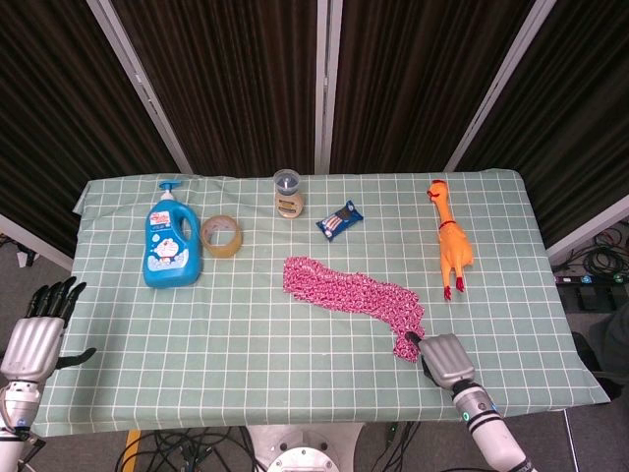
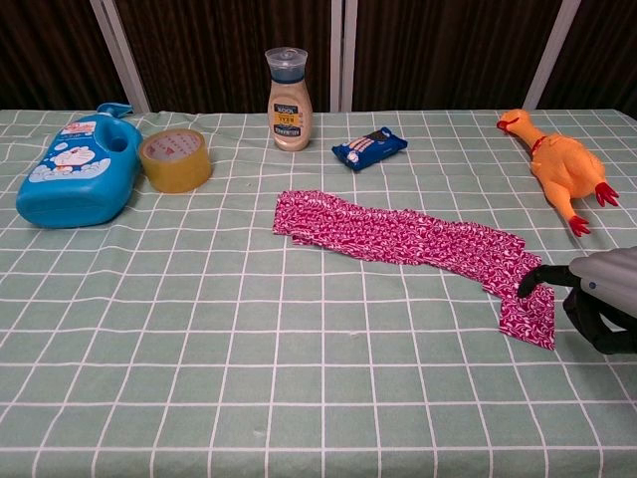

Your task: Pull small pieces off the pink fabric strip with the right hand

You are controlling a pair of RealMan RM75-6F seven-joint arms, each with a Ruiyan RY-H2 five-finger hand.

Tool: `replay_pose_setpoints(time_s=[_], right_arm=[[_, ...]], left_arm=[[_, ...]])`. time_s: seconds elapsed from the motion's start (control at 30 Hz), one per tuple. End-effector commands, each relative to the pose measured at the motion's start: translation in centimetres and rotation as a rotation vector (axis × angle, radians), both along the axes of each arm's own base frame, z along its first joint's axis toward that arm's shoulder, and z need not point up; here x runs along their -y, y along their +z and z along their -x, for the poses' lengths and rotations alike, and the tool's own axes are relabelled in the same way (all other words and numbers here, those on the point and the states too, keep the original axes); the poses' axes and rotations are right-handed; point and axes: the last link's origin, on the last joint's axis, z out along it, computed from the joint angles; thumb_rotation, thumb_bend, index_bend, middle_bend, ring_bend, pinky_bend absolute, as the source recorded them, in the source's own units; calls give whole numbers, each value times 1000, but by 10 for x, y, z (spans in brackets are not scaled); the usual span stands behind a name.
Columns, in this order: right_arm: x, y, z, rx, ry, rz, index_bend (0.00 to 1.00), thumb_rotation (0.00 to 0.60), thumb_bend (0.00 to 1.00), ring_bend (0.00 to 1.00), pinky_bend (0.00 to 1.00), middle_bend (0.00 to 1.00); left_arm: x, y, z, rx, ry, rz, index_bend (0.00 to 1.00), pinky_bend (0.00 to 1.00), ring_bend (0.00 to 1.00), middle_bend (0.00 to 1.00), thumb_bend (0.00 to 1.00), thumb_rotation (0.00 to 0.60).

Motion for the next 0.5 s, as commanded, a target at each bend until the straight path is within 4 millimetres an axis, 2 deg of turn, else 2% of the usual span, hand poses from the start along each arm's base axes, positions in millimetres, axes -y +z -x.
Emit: replay_pose_setpoints(time_s=[0.03, 0.3, 0.5], right_arm=[[-1, -1, 6, -4, -23, -4, 235, 600, 1000, 839, 776, 878], [-4, -12, 9, -4, -34, -34, 237, 600, 1000, 839, 776, 878], [-11, -17, 1, 19, -17, -65, 237, 600, 1000, 839, 776, 878]], left_arm=[[0, -1, 0, 2, 0, 2, 20, 46, 0, 0, 91, 600], [1, -1, 3, 0, 7, 4, 21, 45, 0, 0, 92, 600], [1, 0, 3, 3, 3, 0, 21, 46, 0, 0, 91, 600]])
